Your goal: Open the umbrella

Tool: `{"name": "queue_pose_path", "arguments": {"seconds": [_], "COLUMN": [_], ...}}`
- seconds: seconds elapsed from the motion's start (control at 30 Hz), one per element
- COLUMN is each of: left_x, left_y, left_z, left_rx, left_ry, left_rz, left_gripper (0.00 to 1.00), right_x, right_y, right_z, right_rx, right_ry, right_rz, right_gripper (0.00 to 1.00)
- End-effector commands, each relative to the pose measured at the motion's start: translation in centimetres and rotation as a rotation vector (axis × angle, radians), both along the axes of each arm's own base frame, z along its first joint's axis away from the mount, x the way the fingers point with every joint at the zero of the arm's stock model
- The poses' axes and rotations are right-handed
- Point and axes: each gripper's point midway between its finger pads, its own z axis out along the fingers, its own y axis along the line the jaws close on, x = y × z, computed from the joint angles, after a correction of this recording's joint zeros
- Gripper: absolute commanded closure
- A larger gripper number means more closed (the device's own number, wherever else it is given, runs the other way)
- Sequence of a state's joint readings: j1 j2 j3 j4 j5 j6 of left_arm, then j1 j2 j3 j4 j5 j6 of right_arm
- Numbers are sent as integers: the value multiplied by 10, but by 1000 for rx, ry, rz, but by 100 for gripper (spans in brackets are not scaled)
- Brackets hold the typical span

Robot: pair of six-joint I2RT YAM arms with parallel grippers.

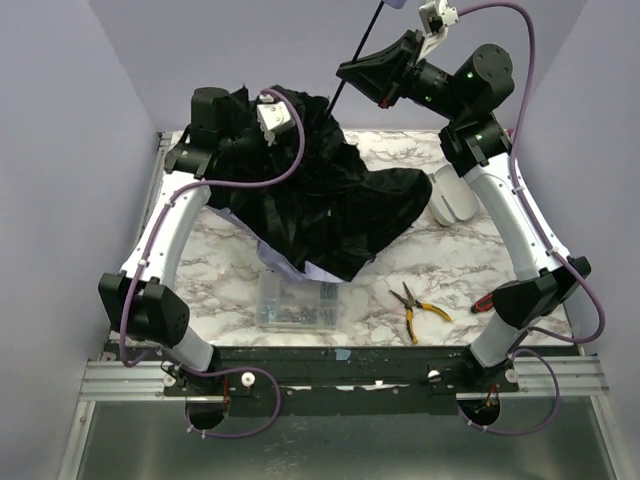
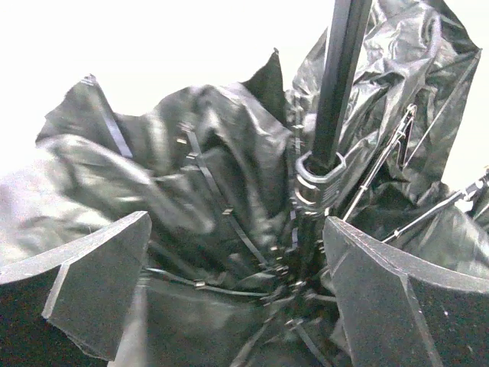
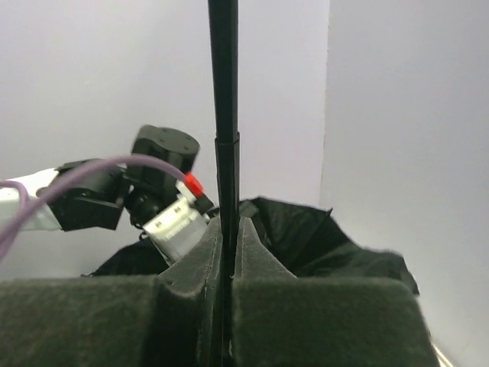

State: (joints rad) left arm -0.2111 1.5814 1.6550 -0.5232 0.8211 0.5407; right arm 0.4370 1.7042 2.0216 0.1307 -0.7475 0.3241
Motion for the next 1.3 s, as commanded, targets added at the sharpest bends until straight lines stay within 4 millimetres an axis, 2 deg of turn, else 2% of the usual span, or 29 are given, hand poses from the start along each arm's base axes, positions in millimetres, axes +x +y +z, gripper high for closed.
{"name": "queue_pose_path", "arguments": {"seconds": [0.0, 0.07, 0.13, 0.2, 0.3, 0.37, 0.47, 0.57, 0.63, 0.7, 0.87, 0.97, 1.03, 1.1, 1.27], "left_x": [-30, -32, -29, -27, -23, -13, 5, 17, 22, 22, 15, 10, 14, 18, 27], "left_y": [-13, -18, -23, -29, -34, -29, -10, 16, 30, 34, 8, -12, -22, -31, -52], "left_z": [61, 64, 61, 51, 24, 5, -28, -51, -58, -53, 14, 39, 49, 49, 42], "left_rx": [-107, -98, -59, -7, 60, 77, 100, 108, 116, 124, -19, -71, -95, -108, -157], "left_ry": [-101, -119, -124, -119, -88, -66, -10, 57, 64, 26, -124, -209, -255, -273, -209], "left_rz": [-78, -93, -91, -97, -78, -25, 54, 102, 126, 133, 153, 184, 248, 295, 333], "left_gripper": [6, 14, 28, 33, 24, 17, 6, 3, 4, 9, 20, 21, 22, 21, 22], "right_x": [-20, -19, -19, -18, -17, -21, -25, -26, -24, -19, 3, 17, 23, 27, 29], "right_y": [-9, -8, -9, -10, -14, -17, -20, -24, -26, -26, -28, -30, -31, -32, -33], "right_z": [24, 23, 24, 27, 36, 41, 48, 51, 52, 49, 41, 33, 32, 31, 32], "right_rx": [21, 19, 19, 23, 27, 29, 28, 22, 17, 10, 22, 31, 54, 67, 82], "right_ry": [-104, -102, -111, -123, -148, -169, -184, -191, -191, -179, -94, -15, 21, 39, 50], "right_rz": [5, 4, 1, -12, -46, -55, -64, -89, -106, -124, -199, -243, -267, -288, -305], "right_gripper": [99, 99, 99, 99, 99, 99, 99, 99, 99, 99, 99, 99, 99, 99, 99]}}
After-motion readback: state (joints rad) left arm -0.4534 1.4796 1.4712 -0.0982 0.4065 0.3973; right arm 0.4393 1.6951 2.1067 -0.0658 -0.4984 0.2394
